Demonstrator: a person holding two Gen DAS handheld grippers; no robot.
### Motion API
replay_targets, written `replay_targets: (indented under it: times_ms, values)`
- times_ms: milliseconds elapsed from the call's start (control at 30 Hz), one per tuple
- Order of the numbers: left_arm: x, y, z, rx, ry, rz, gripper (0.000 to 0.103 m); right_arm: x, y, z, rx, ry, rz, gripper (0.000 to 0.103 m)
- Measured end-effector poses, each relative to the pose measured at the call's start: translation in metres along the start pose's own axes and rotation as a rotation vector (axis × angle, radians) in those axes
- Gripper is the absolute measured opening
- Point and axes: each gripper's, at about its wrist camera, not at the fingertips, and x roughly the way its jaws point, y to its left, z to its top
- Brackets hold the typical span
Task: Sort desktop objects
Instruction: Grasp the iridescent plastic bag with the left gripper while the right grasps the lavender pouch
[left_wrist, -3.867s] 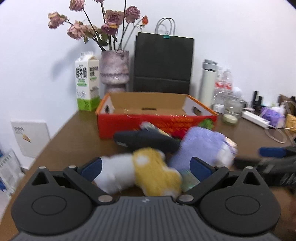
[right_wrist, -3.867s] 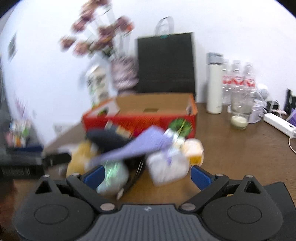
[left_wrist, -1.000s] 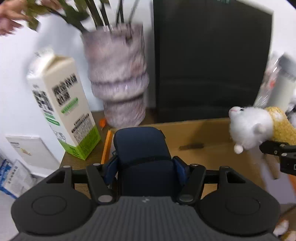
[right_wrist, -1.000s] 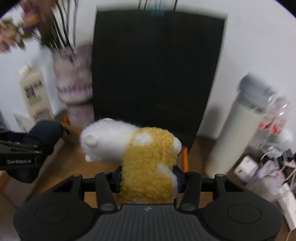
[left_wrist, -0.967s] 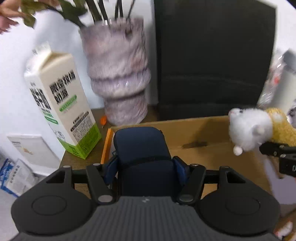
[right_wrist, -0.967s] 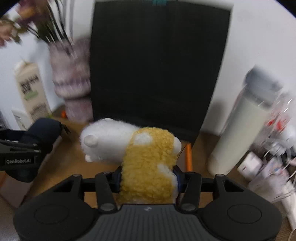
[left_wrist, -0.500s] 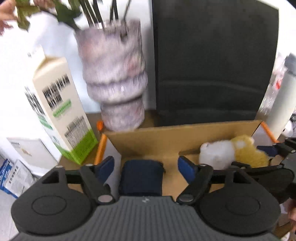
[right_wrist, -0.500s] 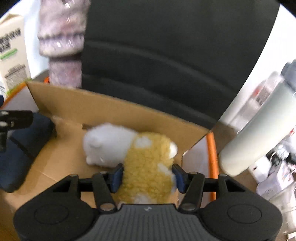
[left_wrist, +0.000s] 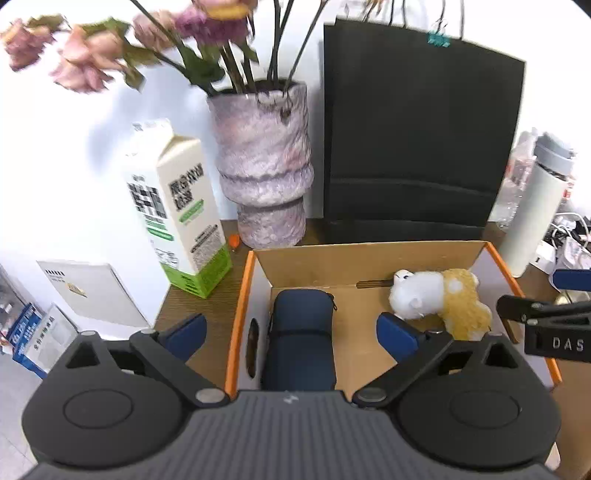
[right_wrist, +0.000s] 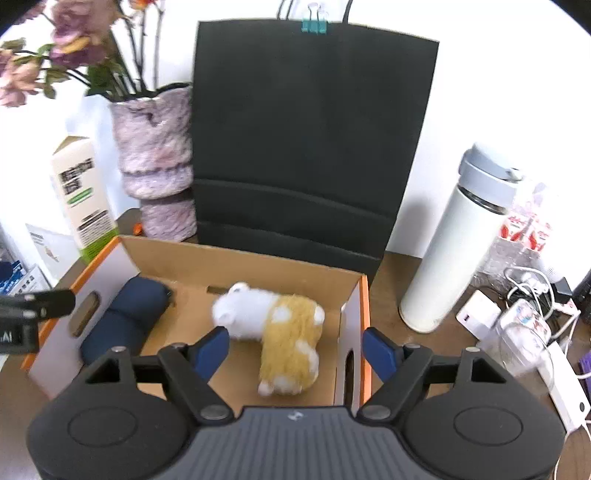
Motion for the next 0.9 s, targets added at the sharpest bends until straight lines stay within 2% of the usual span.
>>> replay_targets:
  times_ms: [167,300,433,567,667,767,833,900]
  values:
    - [-0.041,-0.002,-0.032,0.002,-0.062,-0.055,0.103,-0.045,0.009,-0.035,-0.026,-0.063,0.053,0.082]
    - [-0.061,-0.009,-0.069,0.035,-0.102,-0.037,0.103,-0.077,0.009,-0.07,0.001,-0.099,0.108,0.084]
    - [-0.08,-0.012,-0.112,0.035,-0.123,-0.063,0.103,-0.098,0.009,-0.11,0.036,-0.123,0.141,0.084]
    - [-0.099,-0.012,-0.158,-0.006,-0.147,-0.101,0.103,-0.113,0.015,-0.153,0.046,-0.147,0.131,0.084]
    - [-0.111,-0.016,-0.198,-0.03,-0.159,-0.077,0.103,-0.124,0.02,-0.189,0.041,-0.171,0.117,0.085]
    - [-0.122,-0.026,-0.236,-0.008,-0.173,-0.045,0.103,-0.132,0.024,-0.225,0.018,-0.189,0.055,0.086]
    - [-0.131,-0.033,-0.259,0.013,-0.179,-0.078,0.103,-0.138,0.025,-0.248,0.011,-0.205,0.019,0.086]
    - [-0.139,-0.039,-0.277,0.042,-0.177,-0.144,0.103,-0.147,0.023,-0.271,0.007,-0.231,0.03,0.086]
